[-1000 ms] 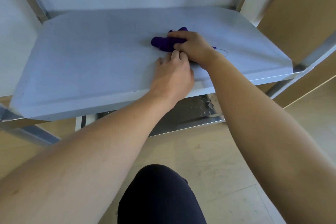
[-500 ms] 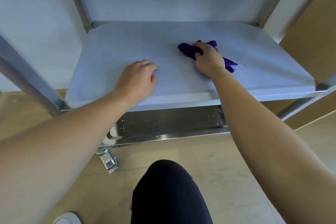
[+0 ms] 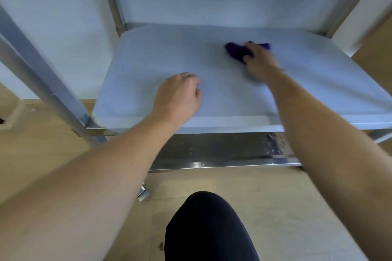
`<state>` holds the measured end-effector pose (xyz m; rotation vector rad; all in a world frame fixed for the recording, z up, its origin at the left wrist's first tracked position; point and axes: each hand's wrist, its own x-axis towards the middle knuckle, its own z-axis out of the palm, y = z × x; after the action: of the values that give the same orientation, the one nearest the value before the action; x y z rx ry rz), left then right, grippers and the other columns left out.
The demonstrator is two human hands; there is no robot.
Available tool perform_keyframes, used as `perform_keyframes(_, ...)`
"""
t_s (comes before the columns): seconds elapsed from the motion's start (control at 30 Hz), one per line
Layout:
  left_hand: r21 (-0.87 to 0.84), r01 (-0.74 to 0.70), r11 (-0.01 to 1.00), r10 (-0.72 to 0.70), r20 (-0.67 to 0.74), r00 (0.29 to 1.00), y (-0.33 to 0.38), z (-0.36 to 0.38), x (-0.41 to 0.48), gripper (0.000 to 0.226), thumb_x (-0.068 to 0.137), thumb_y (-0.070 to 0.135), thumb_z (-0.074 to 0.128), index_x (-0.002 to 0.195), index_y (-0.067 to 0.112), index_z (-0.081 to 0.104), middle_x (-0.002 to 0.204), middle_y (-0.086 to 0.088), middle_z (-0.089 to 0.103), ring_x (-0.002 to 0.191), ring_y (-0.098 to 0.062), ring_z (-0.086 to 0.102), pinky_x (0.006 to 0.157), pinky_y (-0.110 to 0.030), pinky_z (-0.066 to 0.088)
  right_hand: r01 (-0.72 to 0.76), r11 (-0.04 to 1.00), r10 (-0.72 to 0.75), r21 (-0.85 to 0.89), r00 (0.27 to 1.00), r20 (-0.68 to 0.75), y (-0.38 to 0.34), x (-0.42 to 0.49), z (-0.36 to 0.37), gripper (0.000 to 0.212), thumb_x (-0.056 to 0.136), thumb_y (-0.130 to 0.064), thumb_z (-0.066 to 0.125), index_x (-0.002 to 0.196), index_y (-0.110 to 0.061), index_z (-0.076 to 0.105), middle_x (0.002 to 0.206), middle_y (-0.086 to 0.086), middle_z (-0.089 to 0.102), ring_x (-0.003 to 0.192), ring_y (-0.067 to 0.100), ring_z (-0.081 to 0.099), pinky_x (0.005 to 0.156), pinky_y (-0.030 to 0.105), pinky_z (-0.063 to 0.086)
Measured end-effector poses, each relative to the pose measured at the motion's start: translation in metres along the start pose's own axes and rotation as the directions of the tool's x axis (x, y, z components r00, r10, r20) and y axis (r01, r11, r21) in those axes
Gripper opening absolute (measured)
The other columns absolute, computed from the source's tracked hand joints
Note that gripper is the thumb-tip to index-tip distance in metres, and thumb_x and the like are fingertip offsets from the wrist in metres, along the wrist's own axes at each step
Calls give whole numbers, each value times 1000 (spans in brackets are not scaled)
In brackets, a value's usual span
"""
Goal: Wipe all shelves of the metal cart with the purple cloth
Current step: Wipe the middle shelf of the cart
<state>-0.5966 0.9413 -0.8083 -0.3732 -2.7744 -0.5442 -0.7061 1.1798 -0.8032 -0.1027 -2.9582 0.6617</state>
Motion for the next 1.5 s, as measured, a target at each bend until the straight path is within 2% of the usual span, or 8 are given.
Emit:
perform_keyframes(0.17, 23, -5, 1000, 5, 27, 1000, 3, 2, 0, 30, 87, 12, 44, 105, 8, 67, 115, -8, 67, 103, -32, 61, 85, -42, 51, -241, 968, 240, -66, 971, -27, 5, 19, -3, 36, 96, -24, 40, 131, -21, 49, 135, 24, 47, 126, 47, 43, 99, 43, 39)
perform_keyframes(0.33, 24, -29, 999, 29, 25, 999, 2, -2, -5, 29, 87, 13, 45, 108, 11, 66, 112, -7, 67, 97, -33, 62, 81, -41, 51, 206, 977, -208, 48, 977, 54, -106, -1, 57, 43, 96, -23, 41, 140, -26, 46, 145, 4, 48, 133, 33, 40, 106, 43, 38)
perform_keyframes(0.47, 4, -31, 1000, 31, 24, 999, 0, -4, -8, 29, 88, 13, 44, 108, 10, 65, 113, -5, 67, 96, -30, 62, 82, -41, 51, 238, 969, -243, 61, 966, 94, -103, -2, 51, 44, 98, -27, 43, 142, -28, 41, 147, 1, 46, 133, 31, 41, 104, 44, 39)
perform_keyframes(0.8, 28, -47, 999, 46, 16, 999, 7, 4, 2, 29, 86, 13, 45, 106, 8, 65, 112, -7, 67, 99, -30, 61, 85, -39, 51, -293, 948, 280, -124, 954, -110, 0, 26, 8, 47, 98, -35, 35, 146, -31, 33, 158, 2, 25, 141, 48, 19, 114, 58, 21)
perform_keyframes(0.97, 58, -51, 997, 50, 24, 998, 4, 2, -1, 27, 85, 15, 46, 105, 11, 64, 111, -6, 66, 96, -33, 60, 80, -41, 50, 161, 983, -155, -89, 985, 70, -97, 11, 60, 47, 100, -34, 36, 147, -37, 31, 158, -5, 27, 142, 42, 23, 114, 52, 27)
perform_keyframes(1.1, 65, -63, 996, 62, 16, 998, 4, 1, -1, 26, 85, 13, 45, 104, 10, 63, 109, -4, 66, 94, -30, 59, 78, -39, 49, 212, 977, -210, -9, 973, 99, -85, 11, 48, 49, 98, -35, 40, 147, -36, 34, 156, -6, 33, 143, 32, 28, 112, 51, 31)
perform_keyframes(1.37, 54, -45, 998, 45, 5, 999, 2, 5, 2, 32, 88, 14, 45, 114, 13, 62, 120, 0, 62, 102, -26, 59, 80, -34, 45, -269, 957, 254, -113, 958, -134, 63, 39, -23, 42, 99, -31, 39, 141, -32, 39, 147, 10, 41, 135, 41, 35, 104, 53, 34)
perform_keyframes(1.5, 57, -55, 997, 54, 14, 998, 3, 6, 2, 31, 87, 13, 45, 113, 13, 62, 120, 0, 61, 101, -26, 58, 81, -35, 46, -193, 964, 172, -182, 978, -121, 18, 52, -2, 41, 98, -22, 38, 138, -21, 43, 146, 12, 41, 135, 41, 35, 108, 52, 35)
